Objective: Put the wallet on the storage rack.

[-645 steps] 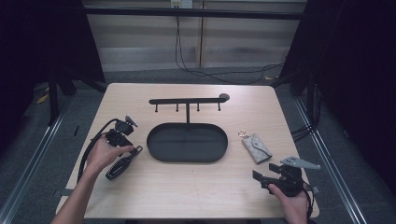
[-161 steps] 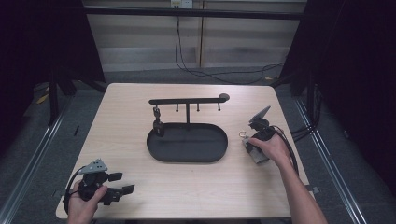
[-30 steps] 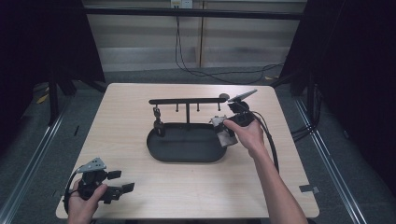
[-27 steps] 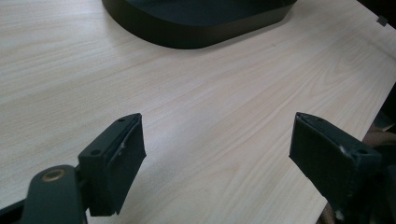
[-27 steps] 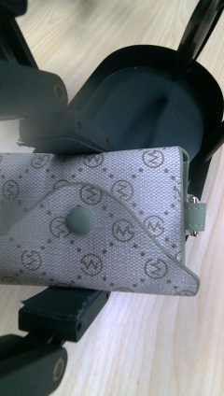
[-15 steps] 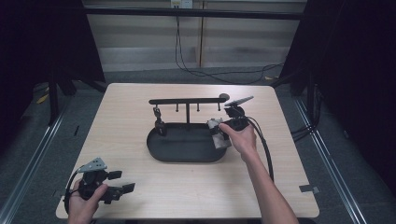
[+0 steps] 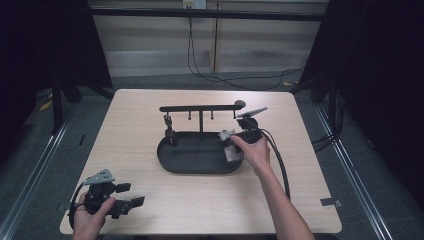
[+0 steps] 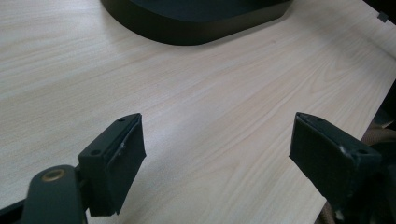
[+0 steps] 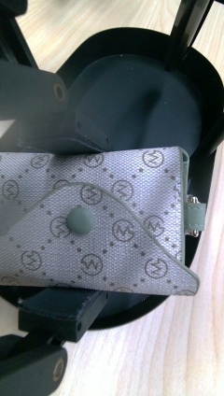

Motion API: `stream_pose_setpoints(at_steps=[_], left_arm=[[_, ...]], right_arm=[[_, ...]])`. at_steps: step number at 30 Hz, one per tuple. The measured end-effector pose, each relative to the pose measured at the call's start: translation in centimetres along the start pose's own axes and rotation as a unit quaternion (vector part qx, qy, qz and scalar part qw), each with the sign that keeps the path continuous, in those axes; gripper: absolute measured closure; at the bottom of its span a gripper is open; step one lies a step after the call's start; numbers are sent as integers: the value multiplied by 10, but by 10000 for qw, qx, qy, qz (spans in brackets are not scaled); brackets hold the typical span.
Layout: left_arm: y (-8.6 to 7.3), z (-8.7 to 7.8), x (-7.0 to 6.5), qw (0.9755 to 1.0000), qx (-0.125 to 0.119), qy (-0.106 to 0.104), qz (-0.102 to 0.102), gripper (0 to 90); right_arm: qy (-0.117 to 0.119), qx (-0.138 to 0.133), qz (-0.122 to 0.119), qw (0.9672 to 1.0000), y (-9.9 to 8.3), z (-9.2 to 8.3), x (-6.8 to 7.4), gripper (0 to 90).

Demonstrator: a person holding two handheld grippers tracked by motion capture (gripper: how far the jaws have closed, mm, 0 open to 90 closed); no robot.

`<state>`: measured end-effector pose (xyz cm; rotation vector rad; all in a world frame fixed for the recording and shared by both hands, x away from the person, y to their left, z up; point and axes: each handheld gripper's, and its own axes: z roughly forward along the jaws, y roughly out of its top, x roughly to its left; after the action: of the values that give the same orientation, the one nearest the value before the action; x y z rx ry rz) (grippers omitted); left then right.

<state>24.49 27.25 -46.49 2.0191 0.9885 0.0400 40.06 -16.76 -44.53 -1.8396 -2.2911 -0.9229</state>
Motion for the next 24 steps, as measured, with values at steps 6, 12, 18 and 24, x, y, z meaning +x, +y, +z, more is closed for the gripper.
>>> stream_pose_setpoints(at_steps=[6, 12, 18, 24], left_arm=[[0, 0, 0, 10000, 19, -5, -9, 180], [0, 0, 0, 10000, 22, -11, -11, 180], [0, 1, 0, 10000, 33, -9, -23, 180], [0, 1, 0, 10000, 55, -18, -10, 180]], right_arm=[[14, 87, 35, 10000, 0, 9, 2, 331], [-83, 178, 55, 9998, -2, 19, 0, 330], [-299, 49, 3, 9995, -4, 26, -2, 325], [-386, -13, -46, 9992, -4, 30, 1, 308]])
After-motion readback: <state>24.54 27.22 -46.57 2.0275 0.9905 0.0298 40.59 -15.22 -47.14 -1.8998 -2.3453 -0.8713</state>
